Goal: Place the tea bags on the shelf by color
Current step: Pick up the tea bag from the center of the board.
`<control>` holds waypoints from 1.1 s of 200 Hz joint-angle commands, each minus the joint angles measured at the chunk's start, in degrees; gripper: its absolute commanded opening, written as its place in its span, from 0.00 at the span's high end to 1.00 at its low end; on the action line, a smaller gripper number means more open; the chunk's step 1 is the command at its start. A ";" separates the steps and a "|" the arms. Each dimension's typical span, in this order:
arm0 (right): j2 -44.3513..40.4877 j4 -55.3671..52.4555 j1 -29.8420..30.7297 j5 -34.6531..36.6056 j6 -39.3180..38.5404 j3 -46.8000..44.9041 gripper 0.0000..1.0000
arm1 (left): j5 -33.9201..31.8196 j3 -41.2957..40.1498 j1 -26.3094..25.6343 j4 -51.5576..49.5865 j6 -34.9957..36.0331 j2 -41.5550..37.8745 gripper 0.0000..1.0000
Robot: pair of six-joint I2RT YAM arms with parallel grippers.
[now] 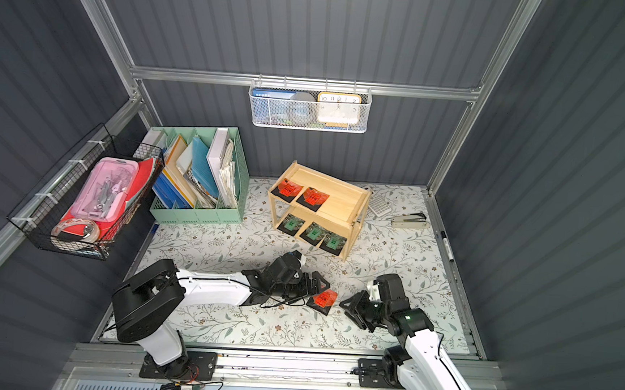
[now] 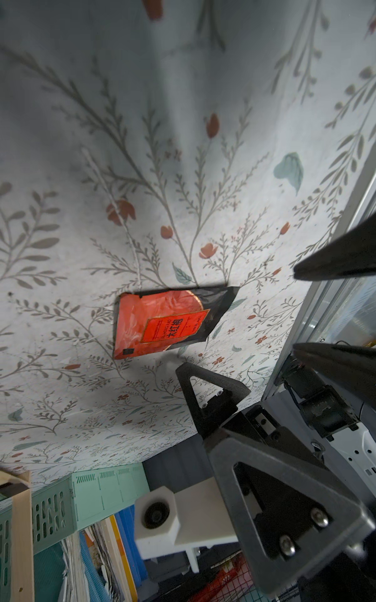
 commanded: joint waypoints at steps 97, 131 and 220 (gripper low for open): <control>7.21 12.12 0.55 -0.64 2.56 -3.51 0.63 | 2.31 3.16 -0.49 -1.11 1.58 4.43 0.02; 9.15 15.11 0.73 -0.65 3.37 -4.33 0.64 | 2.56 3.76 -0.52 -2.02 1.41 5.36 0.02; 16.14 22.89 1.52 0.04 4.50 -5.56 0.66 | 2.92 4.22 -0.52 -3.50 1.04 6.62 0.02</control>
